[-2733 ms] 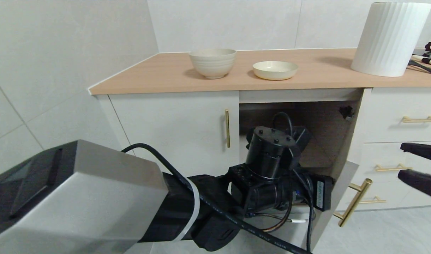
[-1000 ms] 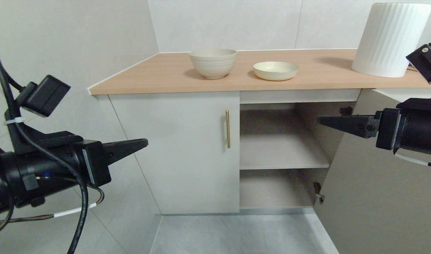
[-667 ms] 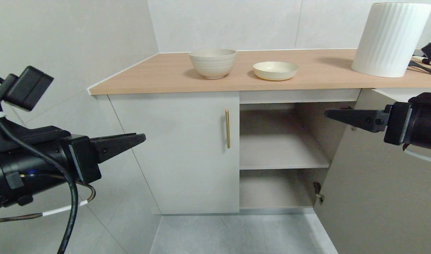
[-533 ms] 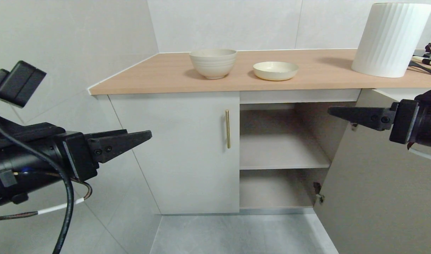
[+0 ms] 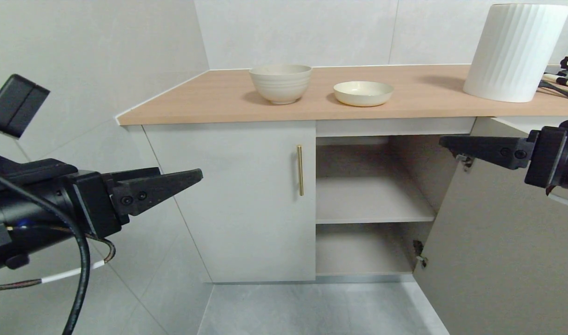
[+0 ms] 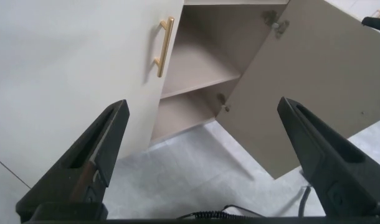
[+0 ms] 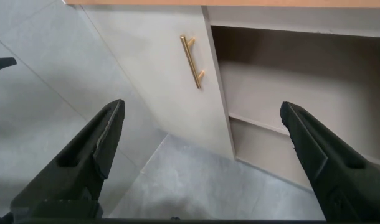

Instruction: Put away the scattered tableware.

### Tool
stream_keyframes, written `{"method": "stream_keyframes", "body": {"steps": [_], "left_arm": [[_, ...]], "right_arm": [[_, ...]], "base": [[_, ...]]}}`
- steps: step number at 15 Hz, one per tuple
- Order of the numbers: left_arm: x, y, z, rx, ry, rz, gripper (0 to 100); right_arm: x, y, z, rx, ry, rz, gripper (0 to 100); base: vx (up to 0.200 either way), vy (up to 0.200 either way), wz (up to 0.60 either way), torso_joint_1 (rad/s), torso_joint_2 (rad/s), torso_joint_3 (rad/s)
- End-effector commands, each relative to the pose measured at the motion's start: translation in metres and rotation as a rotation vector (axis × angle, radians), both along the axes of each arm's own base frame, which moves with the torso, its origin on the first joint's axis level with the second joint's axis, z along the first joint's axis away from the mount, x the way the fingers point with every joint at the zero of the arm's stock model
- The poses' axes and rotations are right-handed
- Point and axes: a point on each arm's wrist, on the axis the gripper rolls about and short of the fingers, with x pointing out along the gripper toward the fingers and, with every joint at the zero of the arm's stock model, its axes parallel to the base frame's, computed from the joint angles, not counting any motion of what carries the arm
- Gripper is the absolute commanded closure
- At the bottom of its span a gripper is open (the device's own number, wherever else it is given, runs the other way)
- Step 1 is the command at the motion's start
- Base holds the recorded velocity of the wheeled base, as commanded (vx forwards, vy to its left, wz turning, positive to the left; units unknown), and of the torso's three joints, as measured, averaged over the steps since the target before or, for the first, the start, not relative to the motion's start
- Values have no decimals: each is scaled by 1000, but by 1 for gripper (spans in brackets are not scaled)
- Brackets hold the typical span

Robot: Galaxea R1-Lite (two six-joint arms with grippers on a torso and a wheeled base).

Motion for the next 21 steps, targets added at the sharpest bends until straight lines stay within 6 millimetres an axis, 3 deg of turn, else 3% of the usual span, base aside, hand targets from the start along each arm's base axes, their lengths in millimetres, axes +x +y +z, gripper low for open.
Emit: {"method": "stream_keyframes", "body": {"steps": [1,4,17,21], "left_arm": [[0,0,0,0,3,0,0],[-2,0,0,1,-2,-2,0],[-1,0,-1,15,1,-6,0],[-2,0,0,7,-8,-4,0]], "right_arm": [[-1,0,0,1,-3,2,0],[-1,0,1,1,-4,2,0],[-6,-1,0,-10,12,10,0],[-21,-7,-9,-92,-53,38,0]], "base": [[0,0,0,0,0,0],[0,0,0,0,0,0],[200,0,0,3,3,3],[0,0,0,0,0,0]]}}
